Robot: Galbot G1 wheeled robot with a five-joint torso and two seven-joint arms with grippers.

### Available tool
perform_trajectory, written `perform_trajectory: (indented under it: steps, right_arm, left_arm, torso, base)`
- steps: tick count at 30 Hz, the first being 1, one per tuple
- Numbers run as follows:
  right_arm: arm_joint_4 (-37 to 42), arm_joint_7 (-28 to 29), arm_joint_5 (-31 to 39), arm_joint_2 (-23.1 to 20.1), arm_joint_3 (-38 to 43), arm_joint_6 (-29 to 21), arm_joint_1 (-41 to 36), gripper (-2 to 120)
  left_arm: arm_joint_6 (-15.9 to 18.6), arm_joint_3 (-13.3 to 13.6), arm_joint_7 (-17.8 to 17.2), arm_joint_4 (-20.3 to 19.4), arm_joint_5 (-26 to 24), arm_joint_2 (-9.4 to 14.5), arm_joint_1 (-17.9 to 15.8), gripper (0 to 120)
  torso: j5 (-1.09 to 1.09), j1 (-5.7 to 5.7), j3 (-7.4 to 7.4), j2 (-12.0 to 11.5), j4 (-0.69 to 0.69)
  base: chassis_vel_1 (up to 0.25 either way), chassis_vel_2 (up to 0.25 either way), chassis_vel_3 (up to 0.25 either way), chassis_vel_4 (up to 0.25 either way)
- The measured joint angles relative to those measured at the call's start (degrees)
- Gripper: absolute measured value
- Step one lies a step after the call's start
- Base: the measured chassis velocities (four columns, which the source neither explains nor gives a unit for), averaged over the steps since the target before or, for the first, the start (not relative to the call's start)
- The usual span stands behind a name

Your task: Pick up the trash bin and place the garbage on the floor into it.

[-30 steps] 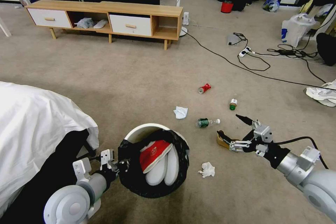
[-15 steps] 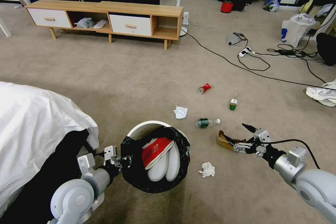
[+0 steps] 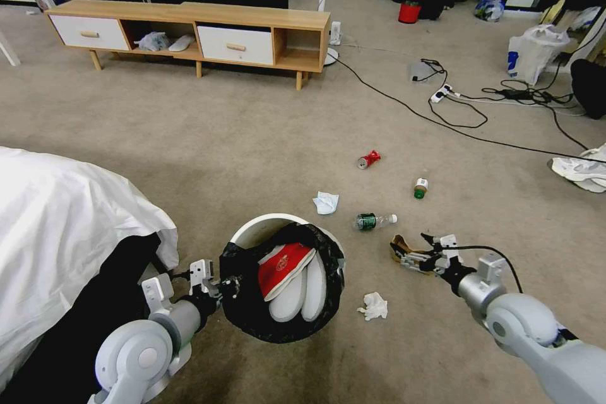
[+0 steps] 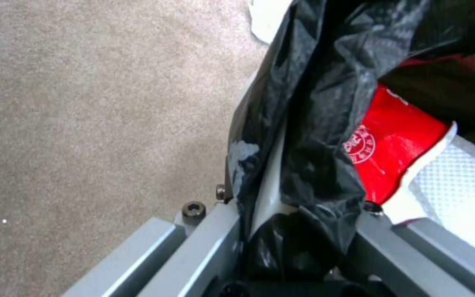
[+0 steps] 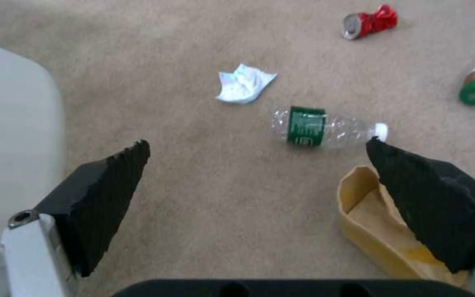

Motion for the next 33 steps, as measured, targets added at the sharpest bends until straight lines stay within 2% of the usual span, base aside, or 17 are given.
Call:
perform_trajectory:
  steps: [10,12,13,15,16,17,19,21,22,23,24,27,33]
  right_arm:
    - [-4.18,-0.31,0.89,2.34,-4.4,-3.65,5.22,100]
    - [-4.83,0.65,3.89,3.27,-6.93,-9.02,8.45,100]
    - [-4.83,0.65,3.89,3.27,-6.93,-9.02,8.45,100]
    - [-4.93,3.62,6.08,3.83,-8.94,-14.9,10.9,100]
    - [-4.93,3.62,6.08,3.83,-8.94,-14.9,10.9,100]
    - [-5.22,7.82,9.33,4.43,-10.89,-18.06,12.51,100]
    - [-5.41,9.18,10.25,4.79,-11.49,-19.55,13.12,100]
    - [-5.91,13.44,13.44,5.72,-13.21,-22.69,14.75,100]
    - [-5.91,13.44,13.44,5.72,-13.21,-22.69,14.75,100]
    - [-6.21,16.56,16.33,6.56,-14.22,-24.54,15.76,100]
    - [-6.21,16.56,16.33,6.56,-14.22,-24.54,15.76,100]
    - [-7.77,21.83,19.93,8.19,-16.36,-27.53,18.07,100]
    - [-9.35,27.91,25.39,9.16,-18.92,-29.8,20.49,100]
  left_arm:
    - [0.0,-0.01,0.12,-0.11,-0.47,0.45,-0.57,0]
    - [0.0,-0.02,0.15,0.17,-0.84,0.47,-1.46,0]
    - [0.0,-0.02,0.15,0.17,-0.84,0.47,-1.46,0]
    - [0.0,-0.02,0.21,0.53,-0.93,0.28,-1.99,0]
    - [0.0,-0.02,0.21,0.53,-0.93,0.28,-1.99,0]
    - [0.0,-0.07,0.41,0.74,-0.94,0.06,-2.13,0]
    - [0.0,-0.12,0.59,0.83,-0.9,-0.04,-2.15,0]
    - [0.0,-0.42,0.86,1.0,-0.8,-0.26,-2.15,0]
    - [0.0,-0.42,0.86,1.0,-0.8,-0.26,-2.15,0]
    - [0.0,-0.65,1.08,1.11,-0.76,-0.33,-2.13,0]
    - [0.0,-0.65,1.08,1.11,-0.76,-0.33,-2.13,0]
    - [-0.02,-1.11,1.43,1.24,-0.68,-0.43,-2.04,0]
    - [-0.06,-1.42,1.81,1.36,-0.46,-0.97,-1.9,0]
  torso:
    - [0.0,0.0,0.0,0.0,0.0]
    - [0.01,0.0,0.0,0.0,0.02]
    - [0.01,0.0,0.0,0.0,0.02]
    - [-0.01,0.0,0.0,0.0,0.01]
    - [-0.01,0.0,0.0,0.0,0.01]
    - [0.0,0.0,0.0,0.0,0.01]
    - [0.0,0.0,0.0,0.0,0.01]
    - [0.0,0.0,0.0,0.0,0.01]
    - [0.0,0.0,0.0,0.0,0.01]
    - [0.0,0.0,-0.01,0.0,0.01]
    - [0.0,0.0,-0.01,0.0,0.01]
    - [0.0,0.0,0.0,0.01,0.02]
    - [0.0,0.0,0.0,0.01,0.02]
  base:
    - [0.0,0.0,0.0,0.0]
    - [0.0,0.0,0.0,0.0]
    - [0.0,0.0,0.0,0.0]
    - [0.0,0.0,0.0,0.0]
    - [0.0,0.0,0.0,0.0]
    - [0.0,0.0,0.0,0.0]
    - [0.0,0.0,0.0,0.0]
    - [0.0,0.0,0.0,0.0]
    - [0.0,0.0,0.0,0.0]
    - [0.0,0.0,0.0,0.0]
    - [0.0,0.0,0.0,0.0]
    - [0.0,0.0,0.0,0.0]
    - [0.0,0.0,0.0,0.0]
